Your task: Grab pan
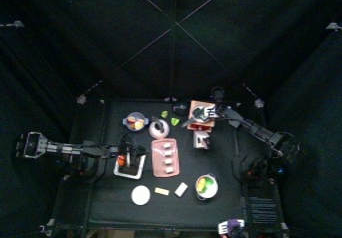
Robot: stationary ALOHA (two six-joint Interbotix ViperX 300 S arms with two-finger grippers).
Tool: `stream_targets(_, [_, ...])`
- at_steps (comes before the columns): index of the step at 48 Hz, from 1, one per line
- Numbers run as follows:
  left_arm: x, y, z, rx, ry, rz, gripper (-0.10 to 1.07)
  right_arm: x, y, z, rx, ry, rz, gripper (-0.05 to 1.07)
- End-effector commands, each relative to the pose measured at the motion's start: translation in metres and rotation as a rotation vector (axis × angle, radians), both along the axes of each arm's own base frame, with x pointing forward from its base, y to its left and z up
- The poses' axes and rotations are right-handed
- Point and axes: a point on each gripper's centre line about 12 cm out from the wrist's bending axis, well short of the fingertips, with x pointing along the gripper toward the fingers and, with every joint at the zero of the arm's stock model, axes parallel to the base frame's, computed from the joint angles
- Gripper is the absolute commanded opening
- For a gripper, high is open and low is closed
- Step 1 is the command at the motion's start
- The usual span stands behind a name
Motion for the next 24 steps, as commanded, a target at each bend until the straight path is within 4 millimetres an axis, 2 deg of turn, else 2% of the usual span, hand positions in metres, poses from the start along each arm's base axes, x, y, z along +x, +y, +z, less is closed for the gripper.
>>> stream_targets(1, [0.002,0.001,0.007,0.005,-0.024,0.002,0.37,0.001,-0.001,0.011,-0.026,-0.019,0.003,0.49])
stream_targets(9, [0.002,0.001,0.006,0.005,-0.021,0.001,0.37,0.0,0.0,0.015,-0.03,-0.035,-0.002,0.39])
stream_targets(24, [0.001,0.001,0.005,0.005,-0.019,0.001,0.37,-0.006,0.007,0.042,-0.076,-0.11,-0.013,0.28])
